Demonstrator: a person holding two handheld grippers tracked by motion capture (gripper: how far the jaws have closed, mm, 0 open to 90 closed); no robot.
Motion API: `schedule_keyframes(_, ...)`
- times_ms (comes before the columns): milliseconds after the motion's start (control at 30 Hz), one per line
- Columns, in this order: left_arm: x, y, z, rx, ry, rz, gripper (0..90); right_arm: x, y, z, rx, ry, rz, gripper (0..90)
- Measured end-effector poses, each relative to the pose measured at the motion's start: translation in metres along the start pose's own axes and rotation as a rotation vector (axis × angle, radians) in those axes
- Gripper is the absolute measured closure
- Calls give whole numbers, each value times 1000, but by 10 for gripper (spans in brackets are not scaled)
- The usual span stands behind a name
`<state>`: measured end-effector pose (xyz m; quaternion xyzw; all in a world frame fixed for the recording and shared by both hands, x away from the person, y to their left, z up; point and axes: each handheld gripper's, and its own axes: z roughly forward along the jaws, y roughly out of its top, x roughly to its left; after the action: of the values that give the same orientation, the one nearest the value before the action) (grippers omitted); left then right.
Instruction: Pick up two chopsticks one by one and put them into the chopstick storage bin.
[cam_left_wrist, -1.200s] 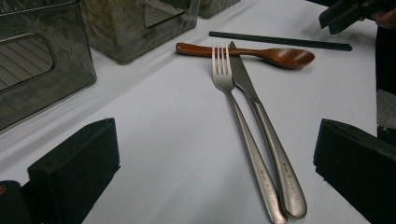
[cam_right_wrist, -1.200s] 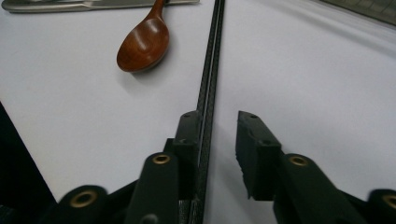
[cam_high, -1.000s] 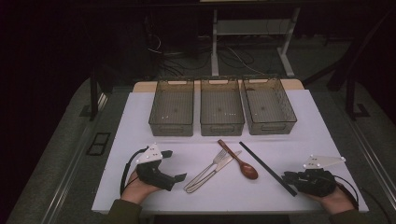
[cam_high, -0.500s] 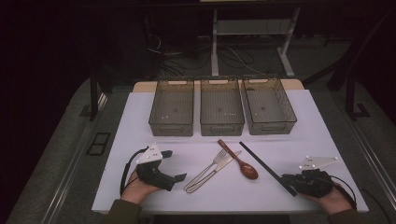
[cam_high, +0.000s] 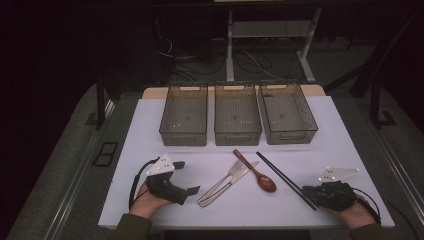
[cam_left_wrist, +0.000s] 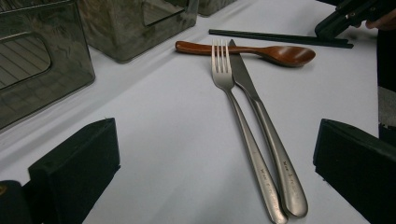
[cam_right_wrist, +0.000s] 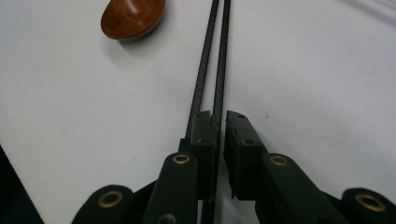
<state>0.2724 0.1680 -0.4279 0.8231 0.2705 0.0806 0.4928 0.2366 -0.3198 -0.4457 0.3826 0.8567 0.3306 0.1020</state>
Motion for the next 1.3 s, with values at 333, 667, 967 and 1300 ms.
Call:
schedule_keyframes(333, 0, 0, 0, -1, -1, 2, 0, 3, 3, 1, 28, -30, -9, 834)
schedule_keyframes(667, -1, 0, 1, 0, 2, 2, 0, 3, 4, 1, 33, -33, 0, 845)
schedule_keyframes(967, -1, 0, 1, 0, 3, 4, 0, 0, 4, -5, 9, -43, 23, 847)
schedule_keyframes(1300, -1, 0, 1, 0, 1, 4, 0, -3, 5, -12, -51, -31, 38, 847)
